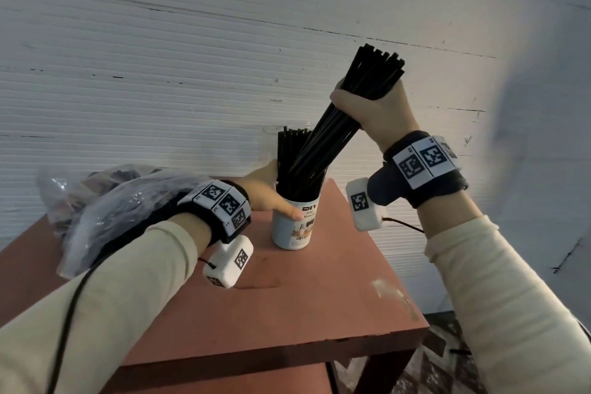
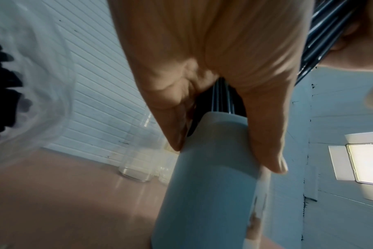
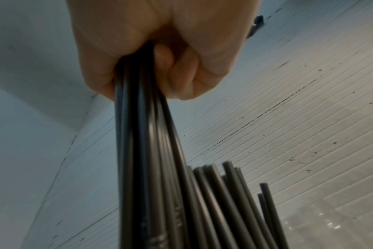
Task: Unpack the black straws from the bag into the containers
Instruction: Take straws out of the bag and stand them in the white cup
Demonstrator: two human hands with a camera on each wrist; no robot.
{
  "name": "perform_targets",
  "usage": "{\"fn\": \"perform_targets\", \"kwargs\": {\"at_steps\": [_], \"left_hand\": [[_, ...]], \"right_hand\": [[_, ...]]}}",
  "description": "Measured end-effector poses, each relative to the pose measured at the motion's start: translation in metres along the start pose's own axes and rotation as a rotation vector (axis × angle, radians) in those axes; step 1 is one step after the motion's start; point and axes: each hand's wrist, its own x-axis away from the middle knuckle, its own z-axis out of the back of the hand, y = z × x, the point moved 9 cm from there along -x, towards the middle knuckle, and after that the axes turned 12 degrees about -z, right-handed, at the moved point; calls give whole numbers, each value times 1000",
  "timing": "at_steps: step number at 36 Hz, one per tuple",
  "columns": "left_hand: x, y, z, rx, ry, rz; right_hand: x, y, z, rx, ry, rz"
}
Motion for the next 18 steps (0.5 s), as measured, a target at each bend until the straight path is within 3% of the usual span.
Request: {"fn": "perform_targets", "kwargs": {"at_steps": [18], "left_hand": [[1, -5, 0, 20, 22, -4]], "right_hand": [[4, 1, -5, 108, 8, 59]]}}
